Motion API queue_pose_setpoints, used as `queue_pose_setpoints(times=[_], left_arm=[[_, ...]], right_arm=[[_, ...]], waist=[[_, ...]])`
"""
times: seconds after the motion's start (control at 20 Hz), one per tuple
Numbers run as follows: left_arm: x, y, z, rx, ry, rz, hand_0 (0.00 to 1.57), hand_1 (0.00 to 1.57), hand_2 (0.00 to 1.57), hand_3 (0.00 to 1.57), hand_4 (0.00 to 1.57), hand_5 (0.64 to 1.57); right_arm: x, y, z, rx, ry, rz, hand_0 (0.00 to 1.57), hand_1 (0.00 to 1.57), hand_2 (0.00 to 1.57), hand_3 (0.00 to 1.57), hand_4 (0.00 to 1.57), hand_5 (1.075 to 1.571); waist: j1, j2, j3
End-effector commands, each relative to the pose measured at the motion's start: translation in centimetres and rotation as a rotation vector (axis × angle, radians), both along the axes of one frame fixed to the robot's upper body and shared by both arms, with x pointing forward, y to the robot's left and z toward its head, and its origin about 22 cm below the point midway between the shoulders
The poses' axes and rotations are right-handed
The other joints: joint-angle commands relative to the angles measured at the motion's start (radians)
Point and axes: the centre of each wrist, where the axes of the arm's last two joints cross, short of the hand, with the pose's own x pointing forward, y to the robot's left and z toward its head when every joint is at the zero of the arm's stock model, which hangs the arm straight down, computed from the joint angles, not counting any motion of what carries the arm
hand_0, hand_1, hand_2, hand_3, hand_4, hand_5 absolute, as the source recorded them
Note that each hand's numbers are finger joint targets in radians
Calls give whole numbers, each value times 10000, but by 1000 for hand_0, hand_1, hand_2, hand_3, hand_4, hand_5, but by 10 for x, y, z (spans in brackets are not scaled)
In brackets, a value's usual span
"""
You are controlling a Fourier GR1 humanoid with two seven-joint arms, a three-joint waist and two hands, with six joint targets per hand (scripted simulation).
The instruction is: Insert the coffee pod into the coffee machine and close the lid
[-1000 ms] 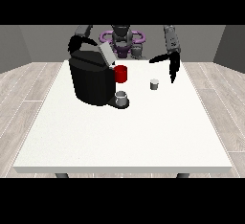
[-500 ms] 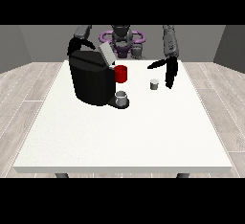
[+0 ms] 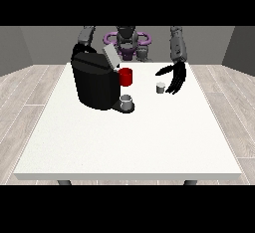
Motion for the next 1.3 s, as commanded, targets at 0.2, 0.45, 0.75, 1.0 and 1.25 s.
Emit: queue_pose_setpoints(times=[0.2, 0.45, 0.75, 1.0, 1.25], left_arm=[[-1, 4, -12, 1586, 283, -376, 536, 536, 692, 440, 0, 1571], [-4, -6, -26, 2150, -460, -377, 695, 695, 831, 592, 0, 1571], [12, -19, -17, 2367, -945, 187, 824, 824, 972, 737, 389, 1571], [-1, 20, -24, 3812, -1444, 467, 930, 930, 1040, 820, 281, 1571], [14, 4, -11, 3824, -1313, -191, 1174, 1174, 1286, 1183, 412, 1571]], right_arm=[[-1, 12, -6, -82, 196, 65, 0, 0, 0, 0, 393, 1571], [7, 1, 5, 39, 416, -113, 0, 0, 0, 0, 453, 1571], [2, 15, -2, -95, 266, 110, 0, 0, 0, 0, 487, 1571], [8, 22, 41, 74, -584, 622, 0, 0, 0, 0, 500, 1571], [12, -6, 16, 344, -216, 289, 0, 0, 0, 0, 515, 1571]], waist=[[-147, -89, 0], [-50, -36, 0], [-364, 87, 1], [-779, 773, -10], [-488, 467, 0]])
